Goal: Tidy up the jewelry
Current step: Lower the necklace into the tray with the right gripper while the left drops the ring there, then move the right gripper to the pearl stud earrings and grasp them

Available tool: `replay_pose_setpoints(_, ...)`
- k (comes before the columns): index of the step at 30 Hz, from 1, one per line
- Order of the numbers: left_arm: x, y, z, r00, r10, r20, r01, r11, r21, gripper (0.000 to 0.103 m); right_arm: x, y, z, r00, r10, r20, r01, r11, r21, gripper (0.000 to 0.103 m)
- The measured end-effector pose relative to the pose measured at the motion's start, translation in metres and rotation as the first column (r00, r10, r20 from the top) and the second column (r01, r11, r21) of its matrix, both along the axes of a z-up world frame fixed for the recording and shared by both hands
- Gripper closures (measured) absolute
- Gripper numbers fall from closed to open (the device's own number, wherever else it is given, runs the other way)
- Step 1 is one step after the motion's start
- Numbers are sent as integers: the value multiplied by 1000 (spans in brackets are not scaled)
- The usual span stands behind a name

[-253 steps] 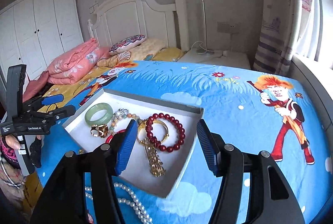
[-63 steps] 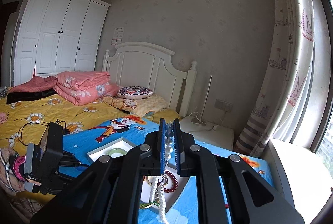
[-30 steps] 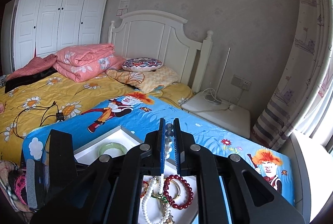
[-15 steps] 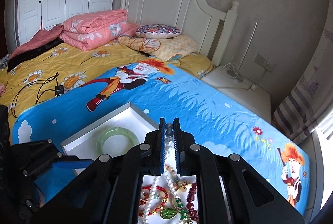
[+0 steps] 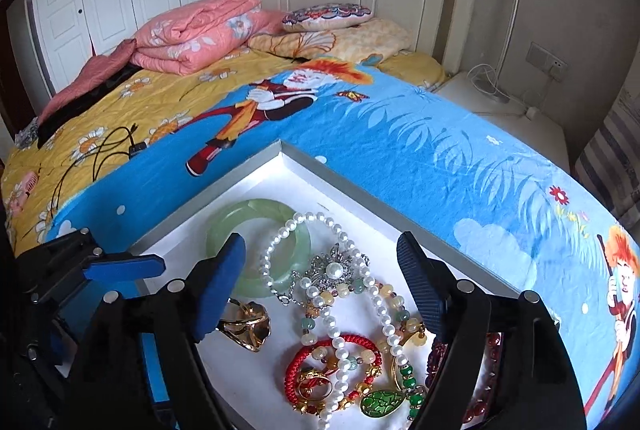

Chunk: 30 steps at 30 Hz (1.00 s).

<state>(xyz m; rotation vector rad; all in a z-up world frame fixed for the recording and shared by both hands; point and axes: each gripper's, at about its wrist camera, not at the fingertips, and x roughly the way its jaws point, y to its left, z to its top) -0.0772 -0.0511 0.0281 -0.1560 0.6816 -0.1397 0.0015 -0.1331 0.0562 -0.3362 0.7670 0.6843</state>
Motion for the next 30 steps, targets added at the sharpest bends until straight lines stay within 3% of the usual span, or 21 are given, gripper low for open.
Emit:
replay_pose_setpoints(9, -2, -2, 9, 1000, 11, 30, -10, 1000, -13, 11, -39, -51, 40, 993, -42, 106, 29, 992, 126, 28)
replay_pose_setpoints(14, -8, 3, 18, 997, 55, 60, -53, 998, -31, 7, -77, -85, 39, 984, -86, 158, 60, 985, 161, 28)
replay_pose_setpoints(19, -23, 18, 21, 990, 124, 60, -119, 989, -83, 7, -109, -111, 18, 989, -112, 101, 88, 972, 216, 27)
replay_pose_setpoints(23, -36, 18, 16, 986, 160, 52, -159, 987, -25, 6, -125, -117, -2, 992, -123, 23, 113, 960, 257, 27)
replay_pose_setpoints(27, -41, 15, 6, 987, 157, 39, -158, 987, 39, 6, -136, -104, -17, 992, -122, -16, 122, 966, 227, 28)
replay_pose_setpoints(30, -38, 21, -1, 989, 150, 16, -150, 989, 3, 6, -142, -89, -26, 992, -129, -12, 129, 978, 165, 43)
